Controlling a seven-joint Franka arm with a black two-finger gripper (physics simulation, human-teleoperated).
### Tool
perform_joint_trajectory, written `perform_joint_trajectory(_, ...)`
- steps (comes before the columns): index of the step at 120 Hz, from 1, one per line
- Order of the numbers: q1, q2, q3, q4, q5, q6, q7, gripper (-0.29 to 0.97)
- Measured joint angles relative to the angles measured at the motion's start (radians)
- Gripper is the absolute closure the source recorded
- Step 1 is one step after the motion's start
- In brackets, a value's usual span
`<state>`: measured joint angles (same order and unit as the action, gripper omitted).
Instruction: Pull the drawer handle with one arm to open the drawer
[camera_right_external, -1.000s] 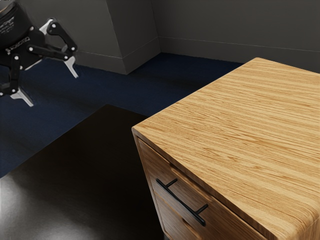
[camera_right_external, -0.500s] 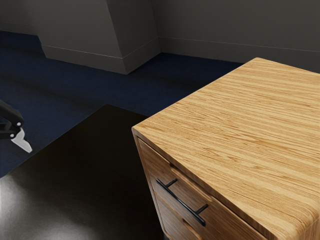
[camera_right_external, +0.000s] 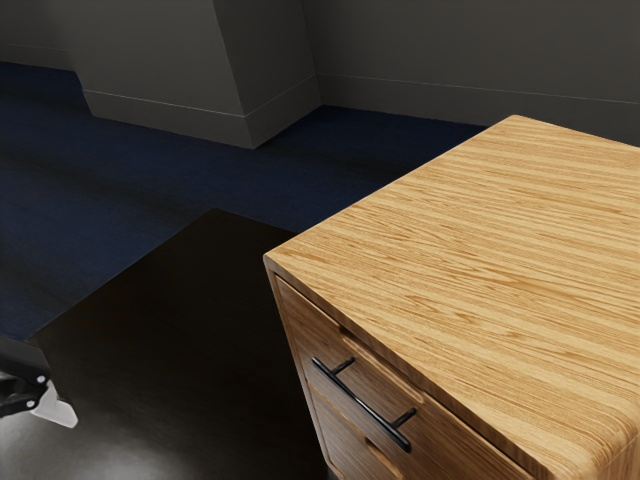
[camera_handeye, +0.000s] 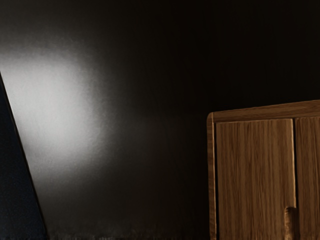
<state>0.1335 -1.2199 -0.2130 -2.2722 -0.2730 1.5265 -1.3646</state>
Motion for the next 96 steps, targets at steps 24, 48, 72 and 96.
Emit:
perform_joint_trajectory(24, -0.001, -0.051, -0.045, -0.064, -0.069, 0.03, -0.01, 0.01)
perform_joint_trajectory(48, -0.002, -0.043, -0.078, -0.094, -0.122, 0.084, 0.008, 0.01)
perform_joint_trajectory(72, 0.036, -0.028, -0.187, -0.093, -0.236, 0.186, 0.036, 0.01)
perform_joint_trajectory(96, 0.195, 0.01, -0.288, -0.091, -0.281, 0.312, 0.06, 0.0)
